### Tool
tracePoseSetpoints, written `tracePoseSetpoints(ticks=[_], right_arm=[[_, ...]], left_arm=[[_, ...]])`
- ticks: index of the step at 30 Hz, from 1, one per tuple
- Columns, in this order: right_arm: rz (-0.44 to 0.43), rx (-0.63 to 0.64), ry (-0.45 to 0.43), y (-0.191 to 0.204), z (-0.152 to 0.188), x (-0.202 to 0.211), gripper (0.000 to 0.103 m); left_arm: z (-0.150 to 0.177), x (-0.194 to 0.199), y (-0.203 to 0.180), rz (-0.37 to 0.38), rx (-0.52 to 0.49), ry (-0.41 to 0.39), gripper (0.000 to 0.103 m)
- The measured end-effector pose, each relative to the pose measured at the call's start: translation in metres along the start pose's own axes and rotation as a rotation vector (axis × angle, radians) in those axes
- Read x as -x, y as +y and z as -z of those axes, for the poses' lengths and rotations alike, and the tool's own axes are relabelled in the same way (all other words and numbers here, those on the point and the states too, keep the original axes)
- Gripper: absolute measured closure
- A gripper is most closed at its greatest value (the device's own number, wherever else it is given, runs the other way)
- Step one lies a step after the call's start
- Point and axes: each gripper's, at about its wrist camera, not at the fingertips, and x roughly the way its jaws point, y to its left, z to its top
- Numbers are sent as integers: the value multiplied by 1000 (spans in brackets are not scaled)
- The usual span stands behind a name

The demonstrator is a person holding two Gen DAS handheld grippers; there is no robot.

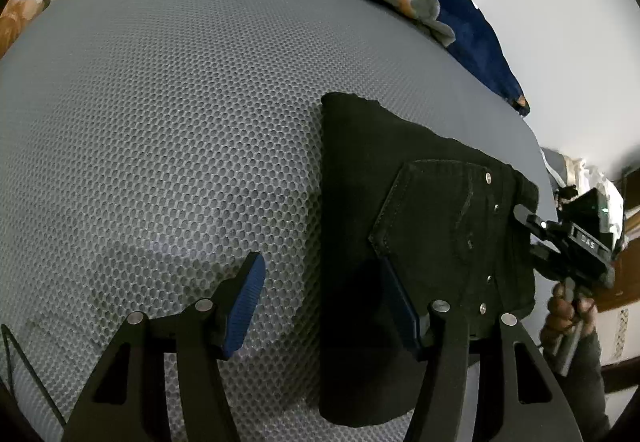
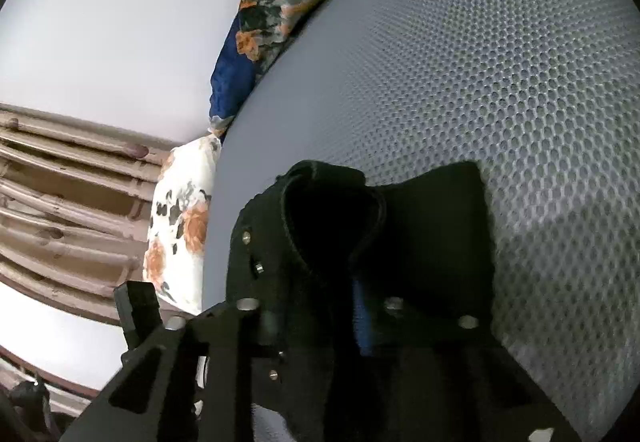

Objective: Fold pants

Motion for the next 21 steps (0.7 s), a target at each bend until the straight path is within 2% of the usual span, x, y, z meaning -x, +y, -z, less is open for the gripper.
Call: tracePoseSetpoints(ticks=[1, 10, 13, 16, 20, 21], right_arm=[[12, 18, -20, 9, 4, 4, 88], [33, -7, -141, 46, 20, 41, 91], [66, -13, -174, 39, 24, 54, 91], [101, -80, -188, 15, 26, 57, 91], [239, -86, -179, -9, 29, 46, 92], [239, -99, -180, -14, 28, 44, 92]], left_arm=[[-2, -1, -3, -1, -4, -3, 42], [-20, -2, -17, 10, -42, -26, 42], [-25, -4, -20, 10, -44, -34, 42], [-32, -13, -24, -2, -41, -29, 42], [-34, -29, -33, -37, -97, -15, 42], [-35, -38, -35, -61, -124, -1, 42]])
